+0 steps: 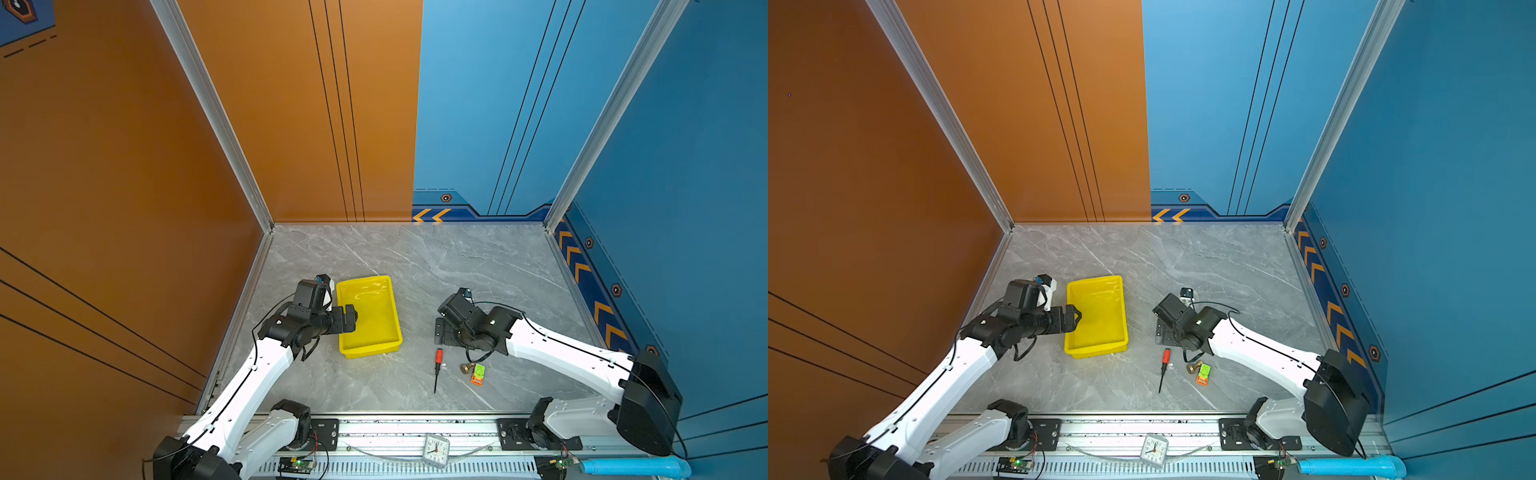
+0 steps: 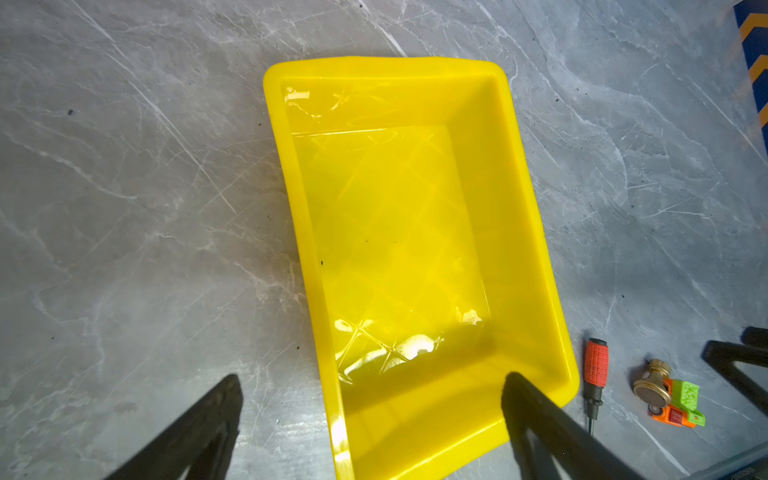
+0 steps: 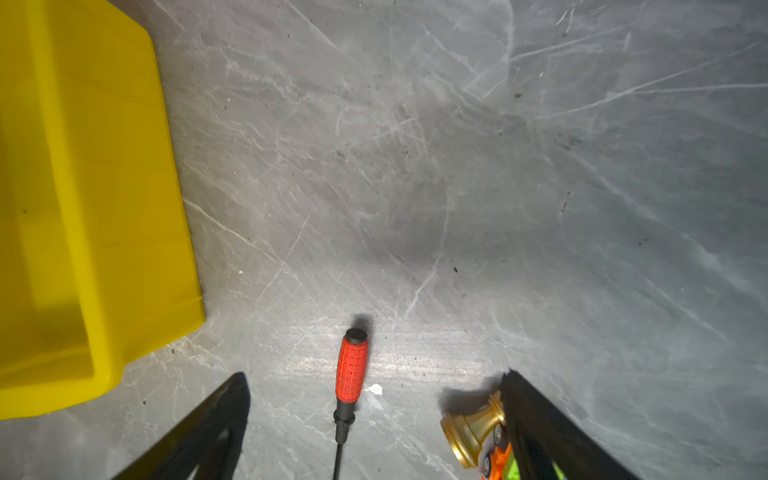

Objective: Put the screwdriver in the bin
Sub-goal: 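Reach the right gripper over the red-handled screwdriver while the left arm moves beside the bin, then close the right gripper on the screwdriver's red handle and lift it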

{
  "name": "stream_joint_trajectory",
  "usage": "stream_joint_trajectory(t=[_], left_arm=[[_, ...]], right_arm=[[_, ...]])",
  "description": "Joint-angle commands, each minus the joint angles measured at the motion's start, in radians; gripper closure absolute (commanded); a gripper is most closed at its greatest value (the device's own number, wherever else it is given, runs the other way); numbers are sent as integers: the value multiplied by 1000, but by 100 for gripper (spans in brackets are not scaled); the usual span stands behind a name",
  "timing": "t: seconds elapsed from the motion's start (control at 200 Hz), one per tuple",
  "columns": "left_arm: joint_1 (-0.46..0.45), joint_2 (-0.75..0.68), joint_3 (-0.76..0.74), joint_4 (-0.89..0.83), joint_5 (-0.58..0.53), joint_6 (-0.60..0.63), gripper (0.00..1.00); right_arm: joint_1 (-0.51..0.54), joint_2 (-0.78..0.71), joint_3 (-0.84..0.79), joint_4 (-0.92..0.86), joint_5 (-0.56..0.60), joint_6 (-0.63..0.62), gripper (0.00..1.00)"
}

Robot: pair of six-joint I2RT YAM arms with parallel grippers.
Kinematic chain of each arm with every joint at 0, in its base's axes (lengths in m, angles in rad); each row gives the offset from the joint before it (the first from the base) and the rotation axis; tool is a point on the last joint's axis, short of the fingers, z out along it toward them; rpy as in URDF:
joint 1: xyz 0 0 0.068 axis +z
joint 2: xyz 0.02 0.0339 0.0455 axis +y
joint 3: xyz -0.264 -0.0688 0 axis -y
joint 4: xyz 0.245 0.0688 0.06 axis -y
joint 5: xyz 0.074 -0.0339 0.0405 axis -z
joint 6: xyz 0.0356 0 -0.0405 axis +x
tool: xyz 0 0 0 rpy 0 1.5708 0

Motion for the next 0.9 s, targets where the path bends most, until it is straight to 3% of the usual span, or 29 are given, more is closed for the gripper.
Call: stream_joint_trajectory(t=[0.0, 0.491, 0.896], left_arm=[[-12, -18, -2, -58, 23, -15, 2], [-5, -30, 23, -72, -17, 19, 2], [-10, -19, 17, -67, -38, 0, 2]], right_arm=[[25, 72, 22, 42, -22, 17, 13], [61, 241, 7, 147, -88, 5, 31], [75, 241, -60, 162, -84, 62, 44]])
